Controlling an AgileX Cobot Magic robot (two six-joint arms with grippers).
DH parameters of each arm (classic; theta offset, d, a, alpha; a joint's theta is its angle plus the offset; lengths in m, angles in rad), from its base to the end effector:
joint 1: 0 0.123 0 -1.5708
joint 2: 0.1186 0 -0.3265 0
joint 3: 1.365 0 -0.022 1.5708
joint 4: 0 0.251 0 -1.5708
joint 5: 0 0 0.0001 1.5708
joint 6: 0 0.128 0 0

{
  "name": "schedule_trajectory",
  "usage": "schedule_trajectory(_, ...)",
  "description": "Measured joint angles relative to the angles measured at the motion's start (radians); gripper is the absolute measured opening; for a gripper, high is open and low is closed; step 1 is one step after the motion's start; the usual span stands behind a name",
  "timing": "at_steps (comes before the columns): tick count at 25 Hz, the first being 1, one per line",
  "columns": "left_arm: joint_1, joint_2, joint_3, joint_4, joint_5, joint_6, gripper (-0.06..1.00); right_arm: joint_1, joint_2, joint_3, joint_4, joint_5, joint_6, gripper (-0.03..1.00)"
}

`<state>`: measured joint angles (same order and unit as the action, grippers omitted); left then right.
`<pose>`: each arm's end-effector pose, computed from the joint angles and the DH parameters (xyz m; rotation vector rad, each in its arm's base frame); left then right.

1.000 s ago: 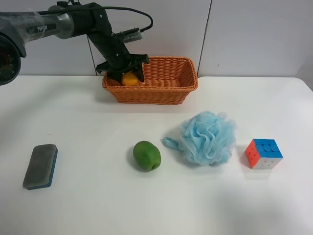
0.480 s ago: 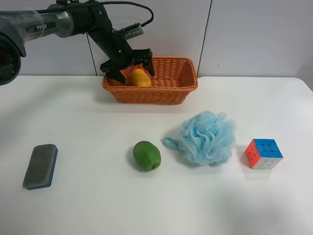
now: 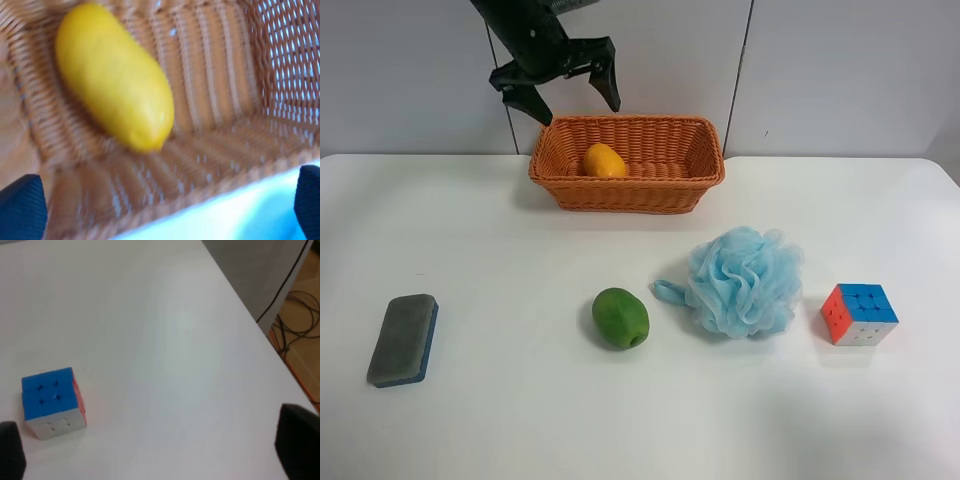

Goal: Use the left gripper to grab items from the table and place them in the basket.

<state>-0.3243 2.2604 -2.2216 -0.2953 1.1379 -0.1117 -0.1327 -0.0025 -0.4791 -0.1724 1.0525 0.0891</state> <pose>0.5055 -0.2056 0.2742 0.2069 2.6800 -0.5369 -0.0147 -0.0173 0.2563 0.2321 2.0372 -0.2339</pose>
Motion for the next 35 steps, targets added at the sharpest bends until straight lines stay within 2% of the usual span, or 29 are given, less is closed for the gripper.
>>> schedule_trajectory(3,0.000,-0.055,0.000,0.043,0.062,0.003,0.99,0.000,0.000,0.000,0.000,0.000,0.000,0.99)
schedule_trajectory(7,0.000,-0.134,0.016,0.099,0.070,0.029,0.99,0.000,0.000,0.000,0.000,0.000,0.000,0.99)
schedule_trajectory(11,0.000,-0.255,0.120,0.116,0.070,0.067,0.99,0.000,0.000,0.000,0.000,0.000,0.000,0.99)
schedule_trajectory(19,0.000,-0.581,0.551,0.118,0.057,0.191,0.99,0.000,0.000,0.000,0.000,0.000,0.000,0.99)
schedule_trajectory(27,0.000,-0.983,1.029,0.101,-0.103,0.288,0.99,0.000,0.000,0.000,0.000,0.000,0.000,0.99)
schedule_trajectory(35,0.000,-1.342,1.348,0.097,-0.112,0.319,0.99,0.000,0.000,0.000,0.000,0.000,0.000,0.99)
